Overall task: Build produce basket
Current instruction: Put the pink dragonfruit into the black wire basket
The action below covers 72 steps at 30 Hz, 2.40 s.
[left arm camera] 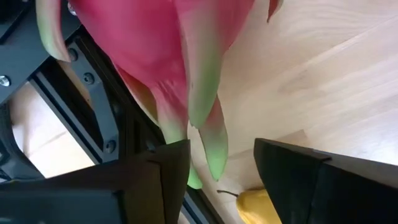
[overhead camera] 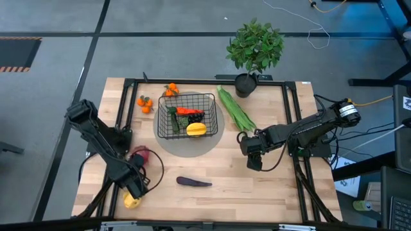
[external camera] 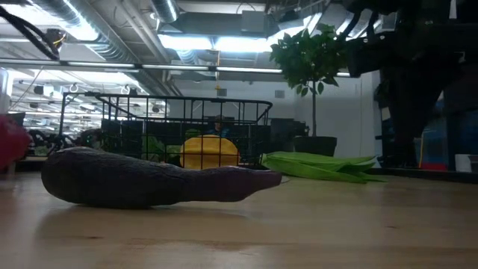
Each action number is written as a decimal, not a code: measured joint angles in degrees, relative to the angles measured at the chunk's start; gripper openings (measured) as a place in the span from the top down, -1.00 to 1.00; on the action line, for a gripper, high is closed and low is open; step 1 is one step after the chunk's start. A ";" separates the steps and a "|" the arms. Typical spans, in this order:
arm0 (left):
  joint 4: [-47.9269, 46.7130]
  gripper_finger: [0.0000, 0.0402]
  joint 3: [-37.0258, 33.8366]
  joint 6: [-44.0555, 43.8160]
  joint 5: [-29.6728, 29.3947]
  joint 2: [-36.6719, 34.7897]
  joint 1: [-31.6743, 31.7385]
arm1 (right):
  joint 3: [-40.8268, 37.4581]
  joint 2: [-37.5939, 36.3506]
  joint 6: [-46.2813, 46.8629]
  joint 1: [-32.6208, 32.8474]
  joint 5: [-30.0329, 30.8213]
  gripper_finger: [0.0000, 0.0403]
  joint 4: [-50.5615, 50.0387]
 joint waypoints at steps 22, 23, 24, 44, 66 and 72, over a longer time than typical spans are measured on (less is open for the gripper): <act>-4.31 0.01 -1.40 0.31 -0.93 -3.15 0.05 | 0.00 0.00 0.19 0.00 -0.02 -0.10 -0.06; -3.35 0.00 -2.01 0.38 -1.69 -3.15 0.05 | 0.00 0.00 0.19 0.00 -0.03 -0.10 -0.08; -2.40 0.00 -2.62 0.39 -2.33 -3.15 0.07 | 0.00 0.00 0.18 0.00 -0.03 -0.10 -0.08; 1.48 0.25 -7.80 -1.53 -2.75 -3.13 0.31 | 0.00 0.02 -0.06 -0.01 -0.01 -0.10 -0.09; -2.35 0.99 0.76 -4.48 -1.40 -3.11 0.31 | 0.00 0.02 -0.10 -0.02 0.03 -0.10 -0.08; -13.14 0.99 12.82 -2.93 -2.04 -3.11 0.30 | 0.02 0.02 -0.28 -0.01 0.06 -0.10 -0.09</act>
